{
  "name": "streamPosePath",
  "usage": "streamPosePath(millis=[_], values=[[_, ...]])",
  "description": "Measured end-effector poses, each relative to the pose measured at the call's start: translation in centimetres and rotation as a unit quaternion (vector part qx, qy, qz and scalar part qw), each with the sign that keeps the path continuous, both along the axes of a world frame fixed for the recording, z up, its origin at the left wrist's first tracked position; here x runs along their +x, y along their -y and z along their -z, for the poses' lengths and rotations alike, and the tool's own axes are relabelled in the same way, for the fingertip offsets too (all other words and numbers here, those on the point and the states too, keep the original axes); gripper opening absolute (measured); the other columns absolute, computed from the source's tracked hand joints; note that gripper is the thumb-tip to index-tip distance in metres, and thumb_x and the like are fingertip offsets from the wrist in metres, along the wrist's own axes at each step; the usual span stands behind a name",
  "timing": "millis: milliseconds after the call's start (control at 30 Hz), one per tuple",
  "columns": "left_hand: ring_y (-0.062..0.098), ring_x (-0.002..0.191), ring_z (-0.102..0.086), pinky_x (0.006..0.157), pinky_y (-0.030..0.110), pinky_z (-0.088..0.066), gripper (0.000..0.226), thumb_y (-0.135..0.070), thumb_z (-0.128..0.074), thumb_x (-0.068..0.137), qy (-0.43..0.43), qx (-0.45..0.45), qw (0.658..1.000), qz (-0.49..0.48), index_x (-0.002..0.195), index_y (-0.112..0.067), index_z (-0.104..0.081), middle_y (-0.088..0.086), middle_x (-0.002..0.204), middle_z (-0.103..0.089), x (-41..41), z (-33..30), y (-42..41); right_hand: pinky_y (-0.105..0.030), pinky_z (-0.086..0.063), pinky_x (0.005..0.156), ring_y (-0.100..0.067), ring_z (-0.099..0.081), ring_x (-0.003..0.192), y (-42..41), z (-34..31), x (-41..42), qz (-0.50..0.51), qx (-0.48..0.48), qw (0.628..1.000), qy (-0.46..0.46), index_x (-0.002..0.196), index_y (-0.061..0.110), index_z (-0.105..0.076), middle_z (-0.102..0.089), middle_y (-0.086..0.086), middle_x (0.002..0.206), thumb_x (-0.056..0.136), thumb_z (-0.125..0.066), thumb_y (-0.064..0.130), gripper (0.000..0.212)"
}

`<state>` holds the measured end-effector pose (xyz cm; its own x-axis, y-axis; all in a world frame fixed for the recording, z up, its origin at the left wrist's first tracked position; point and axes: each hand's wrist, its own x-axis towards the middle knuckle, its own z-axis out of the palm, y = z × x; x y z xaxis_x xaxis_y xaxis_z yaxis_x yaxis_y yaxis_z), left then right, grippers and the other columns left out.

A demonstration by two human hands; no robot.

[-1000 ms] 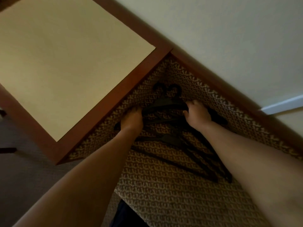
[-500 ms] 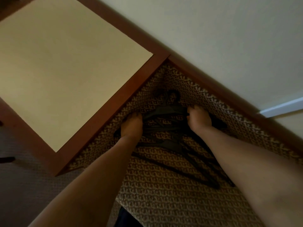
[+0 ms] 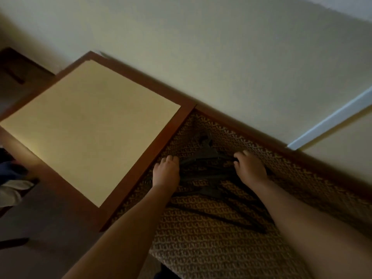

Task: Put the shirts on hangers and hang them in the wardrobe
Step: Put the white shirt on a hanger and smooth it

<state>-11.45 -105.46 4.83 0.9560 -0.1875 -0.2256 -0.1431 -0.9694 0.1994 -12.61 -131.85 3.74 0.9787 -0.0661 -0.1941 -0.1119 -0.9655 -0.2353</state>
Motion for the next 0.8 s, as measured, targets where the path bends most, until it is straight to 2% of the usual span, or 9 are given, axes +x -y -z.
streamPosePath(millis=[200,333,400,533,800], values=[[0.021,0.114,-0.050,0.095,0.035,-0.040,0.026,-0.017,-0.043,0.098,0.045,-0.022,0.999,0.014,0.122,-0.018,-0.052,0.002,0.123,-0.053,0.2,-3.8,-4.2,-0.032,-0.046,0.080,-0.021,-0.053,0.102,-4.5,-3.8,-2.4,0.062,0.036,0.997,0.023,0.123,0.014,-0.057,-0.051,-0.005,0.119,0.099,-0.048,0.024,0.027],[0.023,0.109,-0.052,0.090,0.036,-0.041,0.026,-0.031,-0.041,0.099,0.059,-0.031,0.998,0.015,0.115,-0.016,-0.054,0.002,0.115,-0.056,1.1,-5.4,-9.5,-0.032,-0.047,0.084,-0.020,-0.051,0.107,-9.7,-5.6,-1.8,0.052,0.048,0.996,0.045,0.122,0.014,-0.058,-0.051,-0.004,0.118,0.098,-0.050,0.024,0.027],[0.023,0.107,-0.052,0.087,0.035,-0.041,0.024,-0.029,-0.039,0.099,0.063,-0.030,0.997,0.016,0.112,-0.016,-0.055,0.002,0.112,-0.056,1.8,-5.7,-13.0,-0.031,-0.047,0.085,-0.020,-0.050,0.109,-13.2,-6.4,-1.1,0.047,0.048,0.996,0.060,0.122,0.013,-0.059,-0.051,-0.004,0.118,0.098,-0.051,0.023,0.028],[0.020,0.106,-0.053,0.086,0.032,-0.043,0.021,-0.022,-0.042,0.100,0.067,-0.023,0.997,0.023,0.116,-0.019,-0.055,0.000,0.113,-0.057,4.1,-5.7,-21.2,-0.030,-0.046,0.085,-0.019,-0.049,0.111,-20.6,-7.3,-0.1,0.038,0.050,0.996,0.068,0.122,0.014,-0.057,-0.052,-0.004,0.119,0.098,-0.050,0.024,0.027],[0.020,0.103,-0.053,0.085,0.032,-0.046,0.023,-0.025,-0.041,0.100,0.073,-0.051,0.995,0.043,0.115,-0.020,-0.057,-0.001,0.111,-0.058,8.2,-6.7,-33.3,-0.025,-0.037,0.070,-0.017,-0.050,0.092,-32.4,-7.2,2.7,0.039,0.058,0.992,0.103,0.099,0.012,-0.063,-0.049,0.001,0.094,0.094,-0.056,0.019,0.012]])
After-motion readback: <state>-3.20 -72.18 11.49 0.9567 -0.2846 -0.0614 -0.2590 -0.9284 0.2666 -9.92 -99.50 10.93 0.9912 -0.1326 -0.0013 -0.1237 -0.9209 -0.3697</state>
